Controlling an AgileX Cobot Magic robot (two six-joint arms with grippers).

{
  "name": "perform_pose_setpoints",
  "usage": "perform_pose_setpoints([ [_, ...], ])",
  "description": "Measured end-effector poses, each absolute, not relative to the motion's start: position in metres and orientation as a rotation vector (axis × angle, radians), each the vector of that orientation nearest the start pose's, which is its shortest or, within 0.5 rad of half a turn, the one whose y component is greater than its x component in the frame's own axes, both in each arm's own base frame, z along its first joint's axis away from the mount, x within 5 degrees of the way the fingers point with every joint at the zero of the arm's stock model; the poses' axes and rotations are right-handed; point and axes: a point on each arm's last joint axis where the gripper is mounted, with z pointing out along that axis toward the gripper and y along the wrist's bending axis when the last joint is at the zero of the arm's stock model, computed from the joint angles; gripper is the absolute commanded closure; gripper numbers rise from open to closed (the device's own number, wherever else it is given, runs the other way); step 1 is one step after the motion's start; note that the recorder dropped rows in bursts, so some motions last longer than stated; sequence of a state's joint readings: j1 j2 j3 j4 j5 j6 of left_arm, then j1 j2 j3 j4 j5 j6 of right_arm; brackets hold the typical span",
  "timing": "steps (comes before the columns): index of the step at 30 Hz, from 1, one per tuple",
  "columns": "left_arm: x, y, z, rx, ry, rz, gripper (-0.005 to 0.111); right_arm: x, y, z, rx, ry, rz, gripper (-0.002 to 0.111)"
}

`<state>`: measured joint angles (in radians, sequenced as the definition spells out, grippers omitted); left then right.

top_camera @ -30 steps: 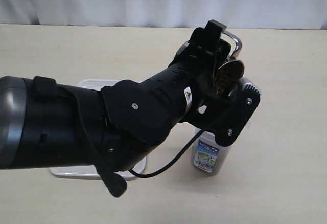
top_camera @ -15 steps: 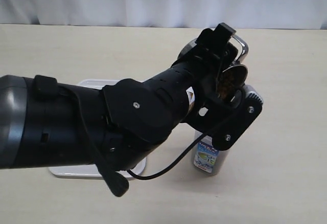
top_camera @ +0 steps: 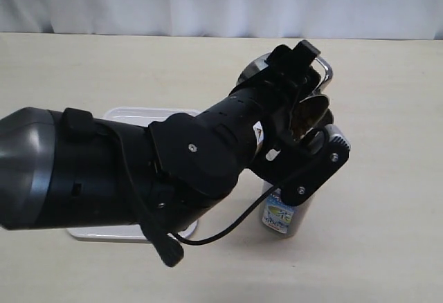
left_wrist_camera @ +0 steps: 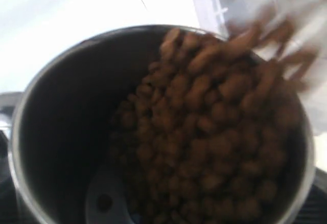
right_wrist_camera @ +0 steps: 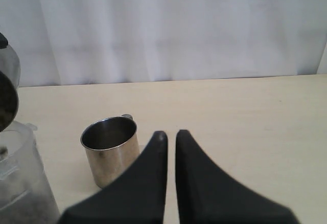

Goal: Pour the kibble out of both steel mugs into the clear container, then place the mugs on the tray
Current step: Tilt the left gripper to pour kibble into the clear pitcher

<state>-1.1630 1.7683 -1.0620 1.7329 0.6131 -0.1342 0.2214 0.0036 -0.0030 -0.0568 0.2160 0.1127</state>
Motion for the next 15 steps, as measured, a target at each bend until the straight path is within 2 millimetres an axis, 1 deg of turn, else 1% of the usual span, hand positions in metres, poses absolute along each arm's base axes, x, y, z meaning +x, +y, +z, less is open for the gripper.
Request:
perform_pose_setpoints([
  [15,0.1958,-0.3243,0.2291,1.999,0.677,0.961,0.107,0.0548,0.0112,0.1944,-0.131,1.699,0.198,0.104],
])
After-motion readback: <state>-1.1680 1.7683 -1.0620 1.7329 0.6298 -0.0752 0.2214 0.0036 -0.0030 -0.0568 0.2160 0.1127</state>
